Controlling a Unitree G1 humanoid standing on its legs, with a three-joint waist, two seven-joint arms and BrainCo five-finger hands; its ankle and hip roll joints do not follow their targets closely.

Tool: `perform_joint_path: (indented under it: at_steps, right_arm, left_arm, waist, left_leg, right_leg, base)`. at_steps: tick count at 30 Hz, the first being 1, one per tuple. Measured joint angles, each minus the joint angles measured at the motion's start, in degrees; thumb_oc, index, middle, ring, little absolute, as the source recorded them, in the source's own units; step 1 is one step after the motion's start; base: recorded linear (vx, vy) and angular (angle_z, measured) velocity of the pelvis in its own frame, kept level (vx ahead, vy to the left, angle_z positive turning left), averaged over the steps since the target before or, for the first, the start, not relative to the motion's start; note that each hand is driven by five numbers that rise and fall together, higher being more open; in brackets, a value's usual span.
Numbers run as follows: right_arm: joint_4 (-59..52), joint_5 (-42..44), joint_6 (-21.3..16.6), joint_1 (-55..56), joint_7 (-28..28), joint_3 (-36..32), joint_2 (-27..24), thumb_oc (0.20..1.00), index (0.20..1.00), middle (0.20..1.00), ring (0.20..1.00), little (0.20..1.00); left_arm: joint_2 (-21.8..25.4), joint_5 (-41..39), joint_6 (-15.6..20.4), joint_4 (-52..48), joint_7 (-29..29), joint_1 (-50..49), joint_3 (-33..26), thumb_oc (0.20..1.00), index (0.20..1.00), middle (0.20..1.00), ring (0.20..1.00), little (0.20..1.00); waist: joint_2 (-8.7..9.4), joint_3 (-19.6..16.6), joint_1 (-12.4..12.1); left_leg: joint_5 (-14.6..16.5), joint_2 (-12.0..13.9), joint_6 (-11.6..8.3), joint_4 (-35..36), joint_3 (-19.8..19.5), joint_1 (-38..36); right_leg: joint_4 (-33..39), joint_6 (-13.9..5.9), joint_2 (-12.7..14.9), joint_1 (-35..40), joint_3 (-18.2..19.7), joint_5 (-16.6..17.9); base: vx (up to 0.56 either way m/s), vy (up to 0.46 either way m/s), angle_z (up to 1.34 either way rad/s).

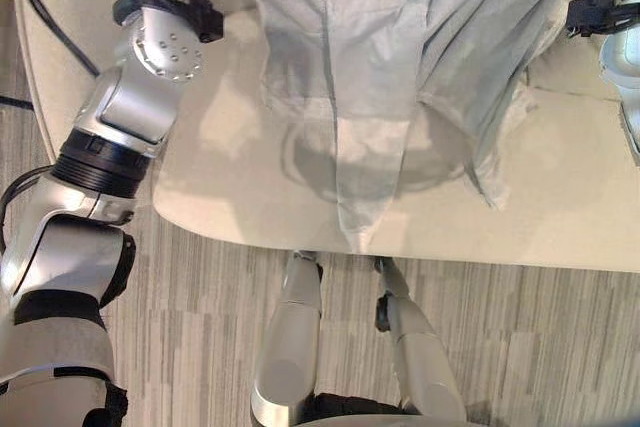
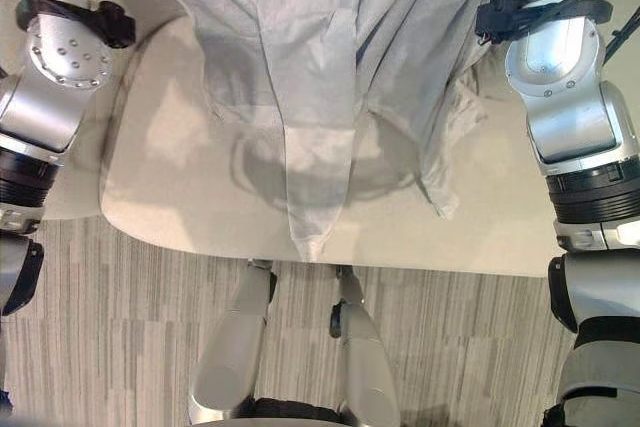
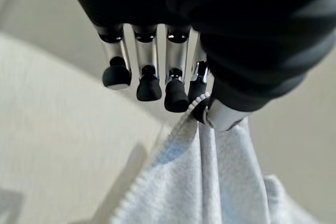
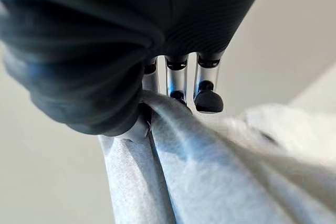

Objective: Hang the clothes on the sofa on the clothes rack.

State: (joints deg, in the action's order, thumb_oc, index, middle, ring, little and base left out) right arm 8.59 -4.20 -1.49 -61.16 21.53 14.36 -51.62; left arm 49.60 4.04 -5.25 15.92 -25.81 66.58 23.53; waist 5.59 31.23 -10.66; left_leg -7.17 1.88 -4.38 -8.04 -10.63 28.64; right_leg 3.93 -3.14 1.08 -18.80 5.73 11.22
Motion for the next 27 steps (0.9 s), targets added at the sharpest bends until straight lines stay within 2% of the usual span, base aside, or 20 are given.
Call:
perform_joint_path:
  at_steps: [5, 8, 11, 14, 20, 23, 25, 27]
  right_arm:
    - [-0.26, -0.36, 0.07, 2.94, -0.94, -2.18, 0.08, 0.200, 0.200, 0.200, 0.200, 0.200]
    - [-2.55, -0.35, 0.13, 6.70, -1.86, -5.99, 0.44, 0.200, 0.200, 0.200, 0.200, 0.200]
    - [-3.90, -0.30, 0.12, 8.15, -2.12, -9.72, 0.47, 0.200, 0.200, 0.200, 0.200, 0.200]
    - [-6.76, -0.23, 0.12, 9.53, -2.88, -12.87, 0.76, 0.200, 0.200, 0.200, 0.200, 0.200]
    - [-7.24, -0.08, -0.03, 10.21, -3.73, -13.33, 0.73, 0.200, 0.200, 0.200, 0.200, 0.200]
    - [-7.45, 0.53, 0.02, 9.95, -4.10, -13.64, 0.67, 0.200, 0.200, 0.200, 0.200, 0.200]
    - [-7.60, 0.93, -0.12, 10.79, -4.23, -13.70, 0.84, 0.200, 0.200, 0.200, 0.200, 0.200]
    - [-8.15, 1.08, -0.16, 11.72, -4.24, -14.35, 2.04, 0.200, 0.200, 0.200, 0.200, 0.200]
  left_arm:
    - [1.19, 1.61, 0.00, -1.48, 0.31, -3.54, -3.27, 0.200, 0.200, 0.200, 0.200, 0.200]
    - [1.26, 1.66, 0.09, -4.29, 1.09, -8.14, -7.93, 0.200, 0.200, 0.200, 0.200, 0.200]
    - [1.37, 1.71, 0.17, -5.10, 1.09, -8.93, -11.22, 0.200, 0.200, 0.200, 0.200, 0.200]
    - [1.41, 1.75, 0.18, -6.45, 1.24, -10.40, -14.93, 0.200, 0.200, 0.200, 0.200, 0.200]
    - [1.09, 2.16, 0.30, -8.31, 1.58, -13.74, -18.53, 0.200, 0.200, 0.200, 0.200, 0.200]
    - [0.90, 2.21, 0.30, -9.23, 1.64, -15.05, -22.66, 0.200, 0.200, 0.200, 0.200, 0.200]
    - [0.37, 2.42, 0.36, -9.14, 1.46, -17.40, -24.13, 0.200, 0.200, 0.200, 0.200, 0.200]
    - [-0.24, 2.90, 0.35, -9.17, 1.47, -18.85, -24.11, 0.200, 0.200, 0.200, 0.200, 0.200]
  waist:
    - [0.11, 0.04, -0.40]
    - [0.13, 0.01, -0.56]
    - [0.37, -0.67, -0.60]
    - [0.44, -0.70, -0.52]
    - [1.25, -4.70, -0.54]
    - [1.32, -5.09, -0.73]
    - [2.14, -9.49, -0.58]
    - [2.32, -11.46, -0.43]
  left_leg:
    - [-0.08, 0.75, -0.22, 2.23, 0.09, -6.32]
    - [-0.26, 1.44, -0.47, 5.40, 0.09, -12.75]
    - [-0.22, 2.15, -0.50, 7.03, 0.04, -16.08]
    - [-0.10, 2.46, -0.57, 8.06, 0.14, -19.01]
    - [0.62, 2.80, -0.65, 8.22, -0.09, -20.70]
    - [0.64, 3.20, -0.70, 9.04, -0.29, -23.68]
    - [1.87, 2.89, -0.81, 9.11, -0.87, -22.24]
    - [2.00, 2.93, -0.74, 9.07, -1.50, -21.57]
  right_leg:
    - [0.40, 0.18, -0.42, 5.45, -0.07, -0.64]
    - [1.12, 0.08, -0.78, 10.84, -0.31, -1.27]
    - [1.13, 0.74, -1.11, 13.49, -0.46, -3.71]
    - [1.12, 0.73, -1.37, 15.97, -0.52, -3.22]
    - [1.11, 1.32, -1.65, 17.91, -1.55, -4.50]
    - [1.13, 1.33, -2.08, 20.56, -1.95, -4.59]
    - [1.15, 1.36, -1.84, 19.67, -2.09, -6.21]
    - [1.15, 1.58, -1.86, 19.42, -3.30, -6.44]
  base:
    - [-0.02, -0.041, -0.01]
    - [0.04, -0.055, 0.00]
    - [0.04, -0.064, 0.03]
    - [0.05, -0.044, 0.00]
    - [0.02, -0.058, 0.04]
    - [0.02, -0.057, 0.06]
    - [-0.03, -0.031, 0.21]
    - [-0.05, -0.011, 0.26]
